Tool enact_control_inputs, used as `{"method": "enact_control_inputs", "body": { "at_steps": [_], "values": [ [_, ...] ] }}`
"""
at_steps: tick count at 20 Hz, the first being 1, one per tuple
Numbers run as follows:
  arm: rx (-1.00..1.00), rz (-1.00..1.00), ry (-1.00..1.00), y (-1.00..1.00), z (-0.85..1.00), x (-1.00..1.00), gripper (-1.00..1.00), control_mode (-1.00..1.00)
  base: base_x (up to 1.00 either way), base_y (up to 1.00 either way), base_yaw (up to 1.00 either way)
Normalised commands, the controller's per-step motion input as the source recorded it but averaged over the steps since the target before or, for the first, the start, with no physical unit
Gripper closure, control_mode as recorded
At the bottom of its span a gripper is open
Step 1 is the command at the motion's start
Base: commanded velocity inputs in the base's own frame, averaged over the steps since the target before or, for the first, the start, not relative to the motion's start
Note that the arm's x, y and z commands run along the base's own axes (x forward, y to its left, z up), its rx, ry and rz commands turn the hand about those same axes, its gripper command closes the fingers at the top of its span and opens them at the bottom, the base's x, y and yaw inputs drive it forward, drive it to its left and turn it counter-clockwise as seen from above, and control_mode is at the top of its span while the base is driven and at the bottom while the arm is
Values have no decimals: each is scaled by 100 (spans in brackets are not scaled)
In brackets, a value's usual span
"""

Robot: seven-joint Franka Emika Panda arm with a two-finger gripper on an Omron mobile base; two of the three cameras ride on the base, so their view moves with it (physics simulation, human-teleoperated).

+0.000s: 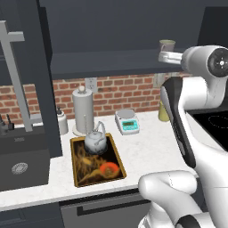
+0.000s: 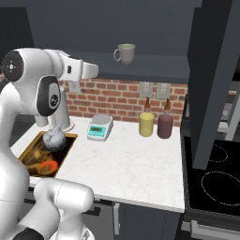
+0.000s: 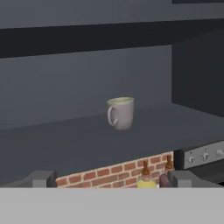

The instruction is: Pick the kettle from the counter and place it on the tray. Then pick the mug from the cabinet and place it on the tray. Then close the cabinet doors.

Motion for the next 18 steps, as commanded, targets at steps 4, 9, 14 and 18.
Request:
{"method": "enact_control_inputs", "body": {
  "at_steps": [4, 9, 14, 18],
  "values": [
    [0, 0, 1, 0, 0, 2, -100, -100, 0, 0, 0],
    [0, 0, 0, 0, 0, 11, -100, -100, 0, 0, 0],
    [0, 0, 0, 0, 0, 38, -100, -100, 0, 0, 0],
    [0, 0, 0, 5, 0, 50, -100, -100, 0, 0, 0]
  ]
}}
